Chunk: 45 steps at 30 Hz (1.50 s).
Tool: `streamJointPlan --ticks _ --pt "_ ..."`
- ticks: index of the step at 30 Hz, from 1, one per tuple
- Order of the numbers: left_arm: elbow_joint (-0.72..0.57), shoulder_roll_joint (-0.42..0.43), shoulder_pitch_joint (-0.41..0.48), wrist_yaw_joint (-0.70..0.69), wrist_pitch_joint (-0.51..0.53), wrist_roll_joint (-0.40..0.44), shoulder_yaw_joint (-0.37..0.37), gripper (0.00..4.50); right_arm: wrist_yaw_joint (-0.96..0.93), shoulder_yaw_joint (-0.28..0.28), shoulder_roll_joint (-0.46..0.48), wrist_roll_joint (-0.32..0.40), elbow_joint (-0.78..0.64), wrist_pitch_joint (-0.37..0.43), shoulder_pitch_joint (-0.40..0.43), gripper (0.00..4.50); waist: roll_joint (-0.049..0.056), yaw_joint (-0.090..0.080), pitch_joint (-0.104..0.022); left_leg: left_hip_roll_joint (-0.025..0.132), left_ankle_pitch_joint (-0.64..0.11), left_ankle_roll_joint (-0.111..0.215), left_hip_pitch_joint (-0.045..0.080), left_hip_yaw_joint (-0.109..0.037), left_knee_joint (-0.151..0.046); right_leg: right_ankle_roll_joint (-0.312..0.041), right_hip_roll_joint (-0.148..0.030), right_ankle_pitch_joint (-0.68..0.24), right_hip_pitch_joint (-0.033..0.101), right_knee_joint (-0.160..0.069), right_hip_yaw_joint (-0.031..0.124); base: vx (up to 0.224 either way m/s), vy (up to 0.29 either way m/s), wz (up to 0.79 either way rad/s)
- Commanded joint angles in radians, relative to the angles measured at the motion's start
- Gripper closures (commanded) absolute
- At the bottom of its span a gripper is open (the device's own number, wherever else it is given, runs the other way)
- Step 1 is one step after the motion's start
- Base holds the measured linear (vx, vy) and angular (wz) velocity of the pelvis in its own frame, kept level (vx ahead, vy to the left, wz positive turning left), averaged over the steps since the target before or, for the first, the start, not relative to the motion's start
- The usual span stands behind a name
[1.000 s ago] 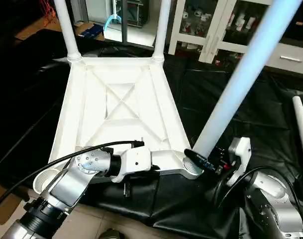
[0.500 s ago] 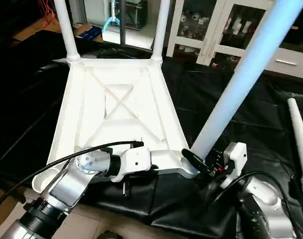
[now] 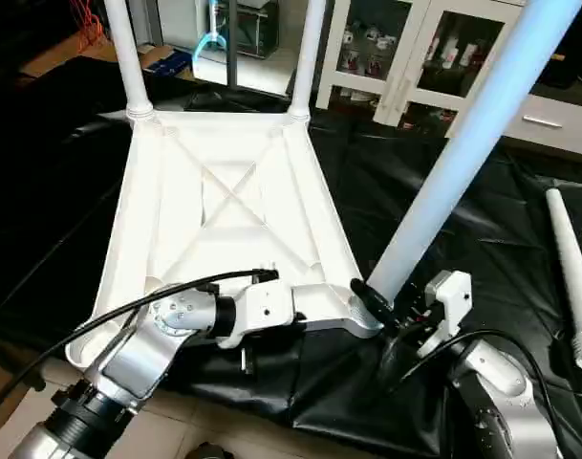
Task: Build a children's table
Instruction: Insert table leg to table base
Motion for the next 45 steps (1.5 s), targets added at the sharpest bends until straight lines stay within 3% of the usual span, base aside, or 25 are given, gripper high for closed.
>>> streamJointPlan --ticks 1,4,5,7,8,10,11,13,15,16,18,21,22,24,25,28,30,35,36,37,41,45 --pt "0.031 -0.024 -0.002 0.044 0.035 0.032 -0.023 4.5 -0.109 -0.015 -0.007 -0.096 0.126 0.053 0.011 2.62 0.015 -0.021 -0.015 0.071 -0.498 -0.121 0.048 -0.047 -0.102 -0.091 -0.049 -0.299 -0.039 -0.093 0.032 0.0 0.0 0.0" --pt "0.079 -0.1 -0.027 0.16 0.103 0.056 -0.002 4.5 -0.285 -0.058 0.032 -0.138 0.237 0.053 -0.084 2.62 0.014 -0.033 -0.015 0.066 -0.506 -0.129 0.043 -0.05 -0.102 -0.087 -0.05 -0.334 -0.04 -0.095 0.03 0.0 0.0 0.0" --pt "0.104 -0.14 -0.046 0.214 0.137 0.063 0.01 4.5 -0.358 -0.074 0.052 -0.146 0.29 0.059 -0.132 2.62 0.021 -0.038 -0.014 0.066 -0.522 -0.139 0.048 -0.052 -0.102 -0.089 -0.05 -0.345 -0.046 -0.095 0.029 0.0 0.0 0.0" --pt "0.119 -0.167 -0.06 0.249 0.158 0.066 0.02 4.5 -0.396 -0.078 0.062 -0.154 0.318 0.061 -0.16 2.62 0.015 -0.053 -0.012 0.06 -0.562 -0.15 0.046 -0.056 -0.101 -0.088 -0.049 -0.402 -0.046 -0.099 0.023 -0.064 0.022 -0.1" --pt "0.119 -0.167 -0.06 0.249 0.158 0.066 0.02 4.5 -0.396 -0.078 0.062 -0.154 0.318 0.061 -0.16 2.62 0.011 -0.053 -0.017 0.061 -0.555 -0.135 0.046 -0.057 -0.097 -0.079 -0.053 -0.403 -0.041 -0.102 0.024 -0.069 0.026 -0.1" --pt "0.133 -0.19 -0.074 0.279 0.177 0.068 0.029 4.5 -0.427 -0.08 0.07 -0.162 0.341 0.064 -0.183 2.62 0.015 -0.053 -0.014 0.063 -0.52 -0.105 0.045 -0.052 -0.098 -0.077 -0.053 -0.37 -0.044 -0.107 0.029 0.0 0.0 0.0" --pt "0.152 -0.237 -0.102 0.336 0.218 0.065 0.051 4.5 -0.492 -0.086 0.094 -0.166 0.389 0.076 -0.227 2.62 0.022 -0.052 -0.016 0.064 -0.504 -0.105 0.047 -0.05 -0.098 -0.087 -0.051 -0.335 -0.044 -0.103 0.029 0.0 0.0 0.0" --pt "0.181 -0.321 -0.149 0.438 0.291 0.064 0.094 4.5 -0.611 -0.086 0.125 -0.2 0.477 0.088 -0.304 2.62 0.02 -0.061 -0.017 0.061 -0.49 -0.122 0.044 -0.048 -0.099 -0.108 -0.045 -0.297 -0.043 -0.096 0.025 0.0 0.0 0.0" --pt "0.192 -0.376 -0.176 0.503 0.337 0.062 0.126 4.5 -0.684 -0.08 0.137 -0.233 0.533 0.08 -0.355 2.62 0.024 -0.064 -0.025 0.061 -0.457 -0.131 0.04 -0.049 -0.099 -0.114 -0.045 -0.24 -0.032 -0.088 0.021 0.0 0.0 0.0" --pt "0.192 -0.376 -0.176 0.503 0.337 0.062 0.126 4.5 -0.684 -0.08 0.137 -0.233 0.533 0.08 -0.355 2.62 0.02 -0.067 -0.026 0.057 -0.419 -0.122 0.031 -0.048 -0.098 -0.114 -0.044 -0.188 -0.025 -0.084 0.017 0.0 0.0 0.0" --pt "0.197 -0.433 -0.196 0.574 0.376 0.059 0.156 4.5 -0.769 -0.089 0.151 -0.25 0.583 0.056 -0.403 2.62 0.02 -0.065 -0.03 0.057 -0.368 -0.085 0.029 -0.041 -0.091 -0.115 -0.041 -0.125 -0.026 -0.084 0.018 0.0 0.0 0.0" --pt "0.203 -0.474 -0.208 0.62 0.397 0.056 0.171 4.5 -0.826 -0.092 0.169 -0.256 0.634 0.038 -0.446 2.62 0.018 -0.062 -0.034 0.056 -0.377 -0.062 0.031 -0.036 -0.081 -0.12 -0.041 -0.167 -0.033 -0.091 0.019 0.0 0.0 0.0" --pt "0.205 -0.484 -0.21 0.631 0.399 0.054 0.174 4.5 -0.835 -0.089 0.176 -0.258 0.649 0.034 -0.459 2.62 0.017 -0.06 -0.038 0.055 -0.34 -0.048 0.028 -0.034 -0.077 -0.125 -0.041 -0.13 -0.029 -0.089 0.019 0.068 -0.033 -0.04" --pt "0.206 -0.485 -0.21 0.634 0.395 0.054 0.173 4.5 -0.841 -0.083 0.179 -0.264 0.654 0.029 -0.47 2.62 0.017 -0.055 -0.043 0.053 -0.229 -0.012 0.021 -0.03 -0.067 -0.134 -0.037 0.006 -0.018 -0.074 0.017 0.075 -0.033 -0.05" --pt "0.207 -0.48 -0.209 0.634 0.39 0.055 0.175 4.5 -0.832 -0.081 0.185 -0.261 0.656 0.02 -0.479 2.62 0.017 -0.052 -0.05 0.048 -0.098 0.033 0.019 -0.026 -0.052 -0.156 -0.032 0.192 -0.01 -0.054 0.015 0.07 -0.027 -0.05" --pt "0.215 -0.46 -0.21 0.635 0.393 0.06 0.192 4.5 -0.795 -0.089 0.2 -0.239 0.679 -0.034 -0.504 2.62 0.019 -0.051 -0.051 0.046 -0.056 0.081 0.018 -0.021 -0.047 -0.186 -0.031 0.301 -0.007 -0.045 0.014 0.042 -0.014 -0.03" --pt "0.214 -0.454 -0.21 0.64 0.399 0.06 0.195 4.5 -0.778 -0.092 0.204 -0.226 0.679 -0.061 -0.508 2.62 0.022 -0.051 -0.054 0.051 -0.093 0.09 0.024 -0.022 -0.046 -0.2 -0.031 0.269 -0.006 -0.046 0.013 0.0 0.0 0.0" --pt "0.215 -0.449 -0.213 0.651 0.405 0.06 0.2 4.5 -0.699 -0.09 0.213 -0.192 0.658 -0.123 -0.508 2.62 0.023 -0.054 -0.049 0.056 -0.158 0.078 0.025 -0.023 -0.052 -0.203 -0.031 0.155 -0.009 -0.055 0.012 0.0 0.0 0.0" --pt "0.219 -0.445 -0.216 0.654 0.403 0.059 0.202 4.5 -0.686 -0.075 0.21 -0.2 0.63 -0.137 -0.499 2.27 0.023 -0.054 -0.048 0.057 -0.17 0.071 0.026 -0.023 -0.054 -0.201 -0.031 0.125 -0.011 -0.058 0.012 0.0 0.0 0.0" --pt "0.222 -0.441 -0.218 0.655 0.4 0.06 0.202 4.5 -0.669 -0.065 0.209 -0.203 0.607 -0.148 -0.493 2.27 0.023 -0.053 -0.048 0.057 -0.169 0.065 0.027 -0.022 -0.054 -0.199 -0.03 0.116 -0.011 -0.058 0.013 0.0 0.0 0.0" --pt "0.23 -0.431 -0.222 0.658 0.393 0.059 0.206 4.5 -0.645 -0.052 0.206 -0.214 0.566 -0.17 -0.478 1.81 0.02 -0.061 -0.051 0.053 -0.146 0.063 0.014 -0.028 -0.054 -0.192 -0.031 0.128 -0.002 -0.053 0.009 0.0 0.0 0.0" --pt "0.238 -0.408 -0.224 0.65 0.379 0.055 0.21 4.5 -0.583 -0.051 0.191 -0.196 0.478 -0.169 -0.43 1.45 0.017 -0.074 -0.056 0.048 -0.115 0.089 0.007 -0.028 -0.046 -0.2 -0.031 0.175 0.0 -0.048 0.008 0.0 0.0 0.0"
